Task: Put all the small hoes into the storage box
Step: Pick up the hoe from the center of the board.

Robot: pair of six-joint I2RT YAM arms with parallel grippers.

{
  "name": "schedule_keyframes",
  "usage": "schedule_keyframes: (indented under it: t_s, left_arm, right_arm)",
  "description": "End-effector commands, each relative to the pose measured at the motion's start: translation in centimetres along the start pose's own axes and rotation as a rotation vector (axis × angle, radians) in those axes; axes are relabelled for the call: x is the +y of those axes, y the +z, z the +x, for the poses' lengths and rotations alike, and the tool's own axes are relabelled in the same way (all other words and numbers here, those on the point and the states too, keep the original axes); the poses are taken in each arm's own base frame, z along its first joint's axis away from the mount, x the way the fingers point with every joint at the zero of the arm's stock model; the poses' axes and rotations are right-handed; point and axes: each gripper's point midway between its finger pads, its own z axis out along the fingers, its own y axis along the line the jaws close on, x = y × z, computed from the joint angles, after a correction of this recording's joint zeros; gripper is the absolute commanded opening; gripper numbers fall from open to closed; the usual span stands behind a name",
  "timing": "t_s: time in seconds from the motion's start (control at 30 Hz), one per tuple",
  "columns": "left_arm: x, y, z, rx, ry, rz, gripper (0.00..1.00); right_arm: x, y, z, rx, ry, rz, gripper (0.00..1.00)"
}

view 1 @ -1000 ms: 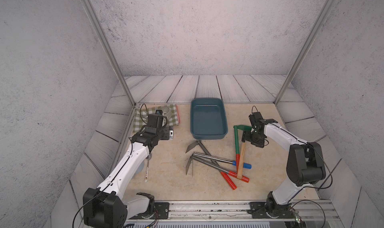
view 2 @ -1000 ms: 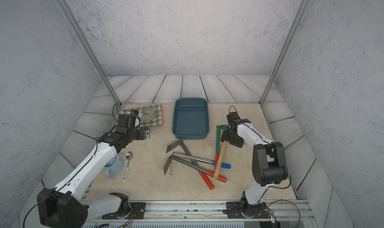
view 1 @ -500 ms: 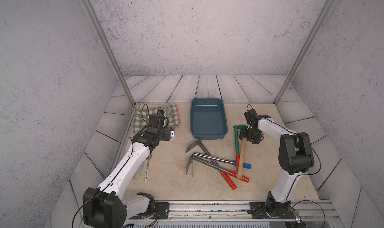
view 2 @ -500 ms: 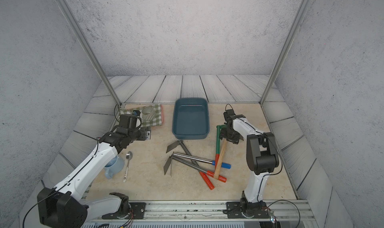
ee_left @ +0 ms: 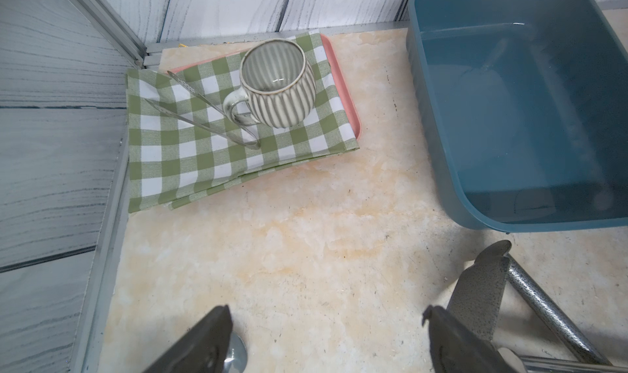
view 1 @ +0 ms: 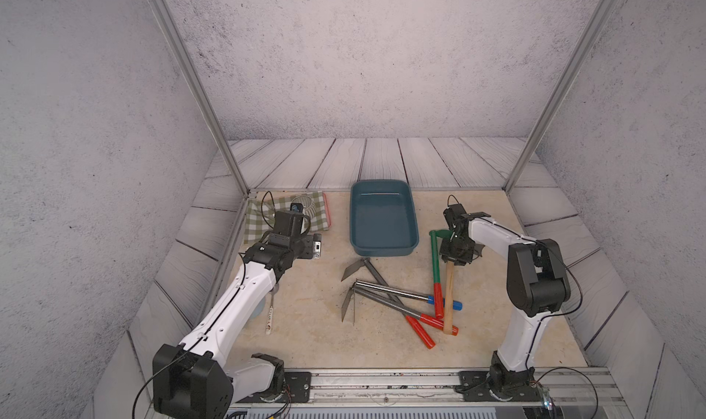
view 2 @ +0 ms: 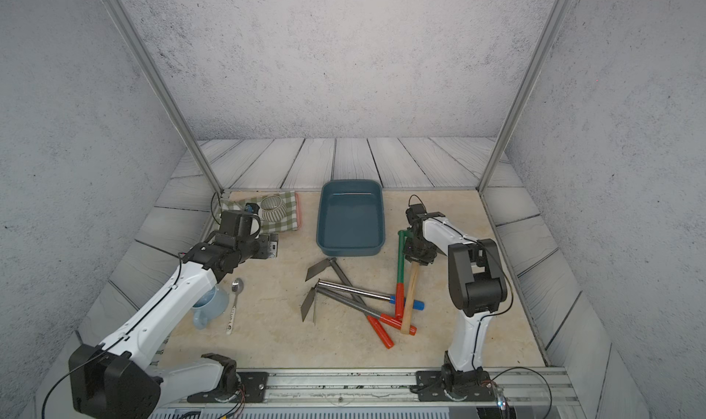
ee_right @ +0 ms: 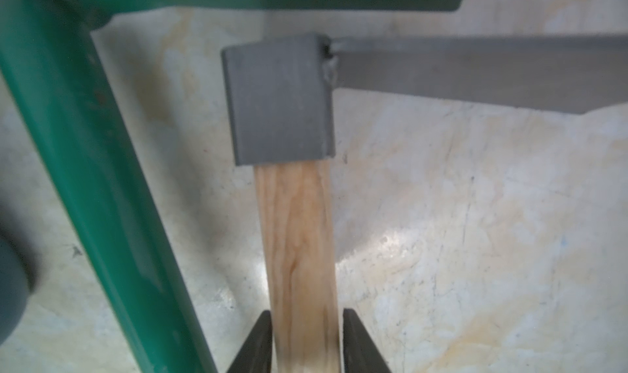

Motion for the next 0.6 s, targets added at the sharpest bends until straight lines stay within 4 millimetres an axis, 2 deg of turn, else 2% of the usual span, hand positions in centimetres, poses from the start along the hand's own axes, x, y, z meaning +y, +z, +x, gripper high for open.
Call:
schedule_keyframes:
  t_s: [0.0, 0.17, 0.43, 0.57]
  left_arm:
    - [-0.2, 0.2, 0.7, 0.017, 0.019, 0.007, 0.93]
    - [-0.2, 0.2, 0.7, 0.018, 0.021, 0.007, 0.92]
    - [-0.3, 0.3, 0.7, 0.017, 0.024, 0.007, 0.92]
    - [-0.3, 0.4, 0.9, 0.022, 0.024, 0.009, 0.92]
  right_arm:
    - [-0.1, 0.3, 0.0, 0.009, 0.0, 0.023, 0.31]
    - [-0.5, 0.8, 0.1, 0.014, -0.015, 0.041, 0.19]
    - [-0.9, 1.6, 0.4, 0.029, -0.032, 0.067, 0.06]
    - [-1.1, 0.4, 0.1, -0.008, -0.04, 0.065, 0.01]
